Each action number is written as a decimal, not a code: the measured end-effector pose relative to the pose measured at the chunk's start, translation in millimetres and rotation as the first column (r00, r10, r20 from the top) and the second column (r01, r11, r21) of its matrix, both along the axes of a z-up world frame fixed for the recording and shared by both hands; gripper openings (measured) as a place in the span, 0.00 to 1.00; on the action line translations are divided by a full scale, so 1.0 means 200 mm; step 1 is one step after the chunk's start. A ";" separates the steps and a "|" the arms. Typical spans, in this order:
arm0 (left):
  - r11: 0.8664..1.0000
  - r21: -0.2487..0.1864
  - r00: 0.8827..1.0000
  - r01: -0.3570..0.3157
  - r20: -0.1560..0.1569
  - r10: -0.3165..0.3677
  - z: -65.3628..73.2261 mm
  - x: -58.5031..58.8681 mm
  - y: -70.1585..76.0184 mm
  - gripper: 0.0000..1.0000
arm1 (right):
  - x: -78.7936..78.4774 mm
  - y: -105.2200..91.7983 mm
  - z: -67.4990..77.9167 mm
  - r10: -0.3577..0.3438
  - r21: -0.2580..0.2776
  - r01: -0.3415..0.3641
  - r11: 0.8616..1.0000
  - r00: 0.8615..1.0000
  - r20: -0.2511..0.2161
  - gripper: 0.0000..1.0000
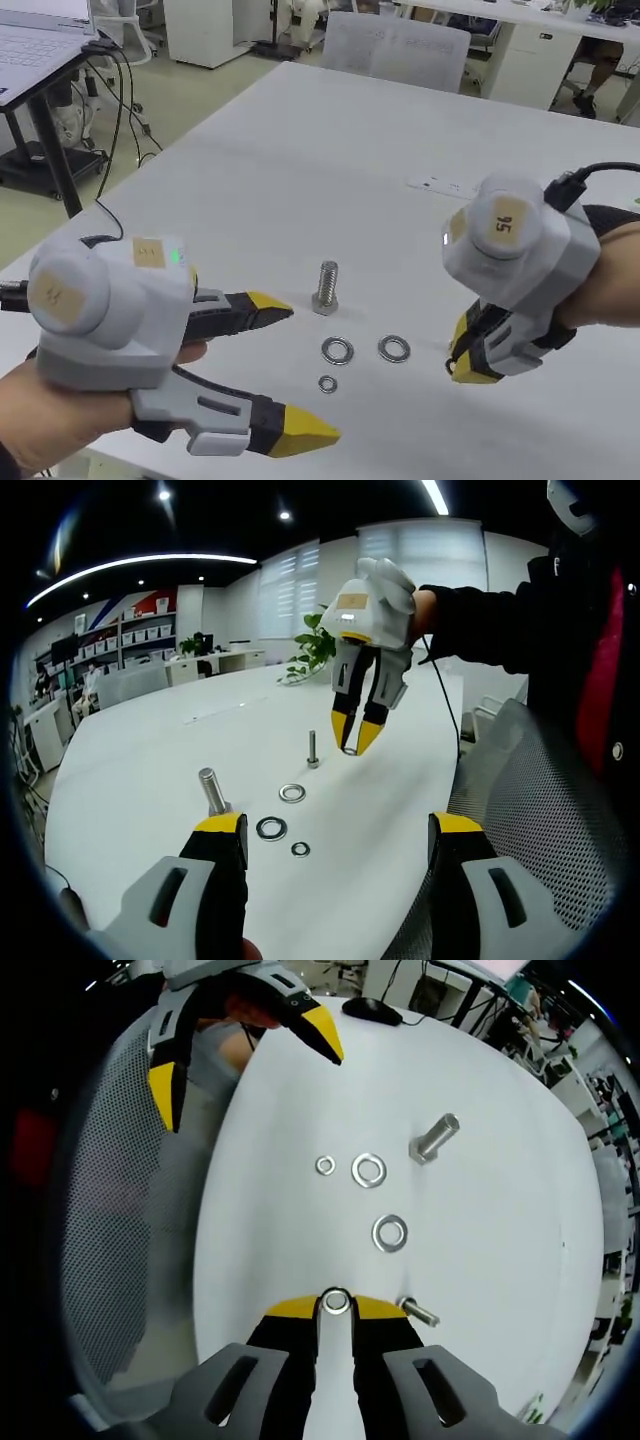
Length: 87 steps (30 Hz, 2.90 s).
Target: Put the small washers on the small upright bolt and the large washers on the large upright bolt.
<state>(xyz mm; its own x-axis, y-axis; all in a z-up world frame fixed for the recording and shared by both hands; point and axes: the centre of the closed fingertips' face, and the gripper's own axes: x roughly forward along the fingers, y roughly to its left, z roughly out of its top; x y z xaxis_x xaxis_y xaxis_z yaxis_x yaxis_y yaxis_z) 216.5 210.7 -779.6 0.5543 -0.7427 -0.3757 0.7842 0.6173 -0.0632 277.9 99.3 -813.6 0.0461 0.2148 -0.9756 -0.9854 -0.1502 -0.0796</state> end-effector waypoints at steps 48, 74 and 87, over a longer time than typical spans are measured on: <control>1.000 0.001 1.000 -0.017 -0.021 0.017 -0.03 0.02 0.00 0.73 | 0.35 -0.09 0.05 -0.053 -0.001 0.053 0.999 0.997 0.058 0.12; 1.000 0.000 0.999 -0.018 -0.029 0.018 -0.04 0.02 0.00 0.73 | 0.37 -0.08 -0.04 -0.040 -0.029 0.041 0.999 0.999 0.027 0.12; 1.000 0.004 0.999 -0.022 -0.031 0.022 -0.04 0.02 0.01 0.73 | 0.35 -0.08 -0.11 -0.037 -0.041 0.038 0.998 0.999 0.011 0.13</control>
<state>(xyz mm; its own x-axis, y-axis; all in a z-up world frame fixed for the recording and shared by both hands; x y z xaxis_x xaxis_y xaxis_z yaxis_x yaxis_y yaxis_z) 220.2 212.5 -788.2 0.5583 -0.7291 -0.3959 0.7683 0.6344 -0.0850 348.8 84.1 -835.6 0.0631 0.1721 -0.9831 -0.9896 -0.1166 -0.0840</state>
